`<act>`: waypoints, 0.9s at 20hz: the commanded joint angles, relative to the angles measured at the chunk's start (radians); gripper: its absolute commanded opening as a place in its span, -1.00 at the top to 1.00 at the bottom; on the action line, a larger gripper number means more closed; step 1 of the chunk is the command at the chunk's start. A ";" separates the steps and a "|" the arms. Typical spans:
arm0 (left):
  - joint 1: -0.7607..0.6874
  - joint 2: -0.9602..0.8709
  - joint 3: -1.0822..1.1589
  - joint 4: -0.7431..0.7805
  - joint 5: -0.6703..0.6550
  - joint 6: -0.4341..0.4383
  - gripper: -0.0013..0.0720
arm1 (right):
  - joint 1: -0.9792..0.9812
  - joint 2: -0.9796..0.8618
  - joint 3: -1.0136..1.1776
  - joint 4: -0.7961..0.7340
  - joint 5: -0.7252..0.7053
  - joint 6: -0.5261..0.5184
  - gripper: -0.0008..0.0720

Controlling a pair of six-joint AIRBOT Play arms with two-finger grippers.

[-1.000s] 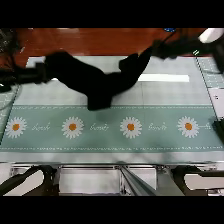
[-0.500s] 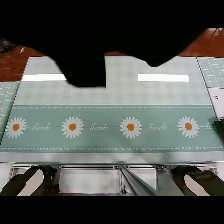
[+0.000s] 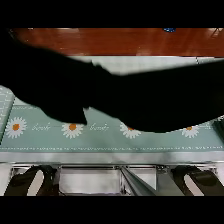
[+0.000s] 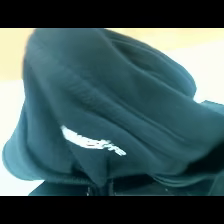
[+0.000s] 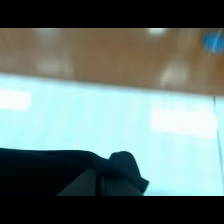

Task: Fold the shirts.

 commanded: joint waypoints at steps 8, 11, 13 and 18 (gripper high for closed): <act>-0.032 -0.005 -0.945 -0.006 0.187 -0.026 0.90 | 0.000 0.048 -0.824 0.013 -0.236 0.071 0.91; -0.037 -0.195 -0.973 -0.148 0.325 0.053 0.90 | 0.000 -0.159 -0.850 0.015 -0.437 0.068 0.91; -0.038 -0.330 -0.950 -0.215 0.438 0.092 0.90 | -0.001 -0.314 -0.846 0.021 -0.578 0.066 0.91; -0.031 -0.637 -0.813 -0.302 0.380 0.092 -0.42 | -0.001 -0.660 -0.758 0.184 -0.724 0.075 0.02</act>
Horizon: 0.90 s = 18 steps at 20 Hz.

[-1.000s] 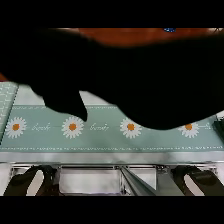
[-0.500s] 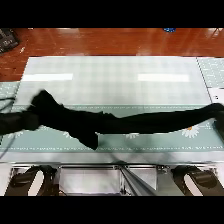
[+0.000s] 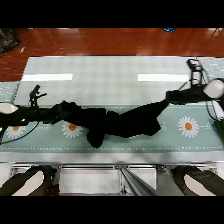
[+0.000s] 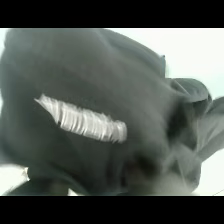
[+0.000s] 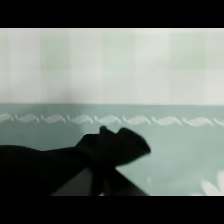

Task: Fold the shirts.

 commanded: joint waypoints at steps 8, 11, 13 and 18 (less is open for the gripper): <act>0.241 -0.093 0.546 -0.058 -0.336 0.021 -0.42 | -0.377 -0.116 0.386 0.097 0.177 -0.113 -0.14; 0.169 0.032 0.305 -0.056 -0.330 0.051 -0.42 | -0.549 0.020 0.145 0.122 0.142 -0.121 -0.14; 0.060 0.079 0.080 -0.082 -0.326 0.090 -0.42 | -0.604 0.103 -0.076 0.198 0.086 -0.160 -0.14; -0.216 0.067 -0.270 -0.198 -0.044 0.129 -0.42 | -0.620 0.176 -0.391 0.379 0.026 -0.273 -0.14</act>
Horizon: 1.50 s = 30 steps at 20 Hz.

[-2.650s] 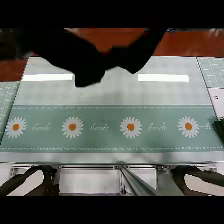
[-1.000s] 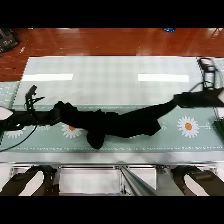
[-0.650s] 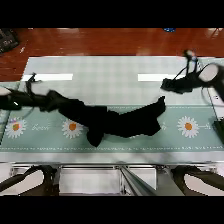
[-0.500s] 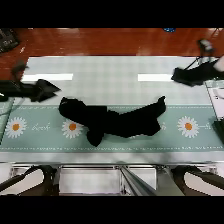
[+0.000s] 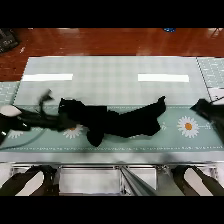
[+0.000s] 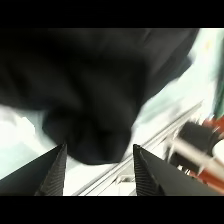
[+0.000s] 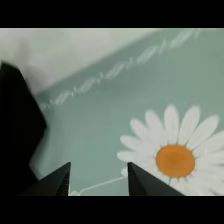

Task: Fold the shirts.

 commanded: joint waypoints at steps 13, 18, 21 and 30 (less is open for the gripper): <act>-0.357 -0.157 0.013 -0.282 0.303 0.150 0.90 | 0.037 -0.064 -0.184 0.261 -0.074 -0.138 -0.14; -0.341 -0.157 0.060 -0.282 0.258 0.150 0.90 | 0.203 -0.317 -0.014 0.333 -0.146 -0.128 -0.14; -0.327 -0.157 0.060 -0.277 0.254 0.150 0.90 | 0.268 -0.483 0.128 0.399 -0.147 -0.098 -0.14; -0.194 -0.155 0.118 -0.278 0.190 0.150 0.90 | 0.436 -0.721 0.504 0.401 -0.056 -0.093 0.91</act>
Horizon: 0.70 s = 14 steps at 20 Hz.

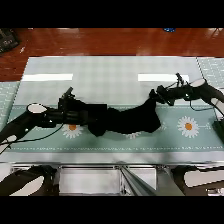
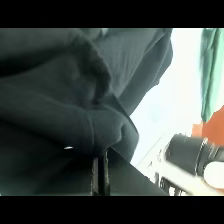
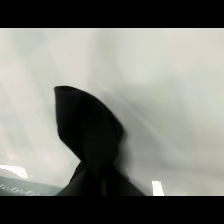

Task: Fold the shirts.

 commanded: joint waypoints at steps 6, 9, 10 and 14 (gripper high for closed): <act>0.490 0.068 0.519 -0.199 -0.206 -0.014 0.90 | -0.022 0.140 0.598 -0.070 0.196 0.042 0.92; 0.644 0.092 0.837 -0.299 -0.206 -0.060 0.90 | -0.047 0.252 0.839 -0.080 0.209 0.048 0.92; 0.681 0.095 0.943 -0.299 -0.206 -0.078 0.90 | -0.051 0.290 0.902 -0.103 0.210 0.048 0.92; 0.803 0.111 1.324 -0.289 -0.257 -0.166 0.90 | -0.051 0.512 0.978 -0.183 0.228 0.048 0.92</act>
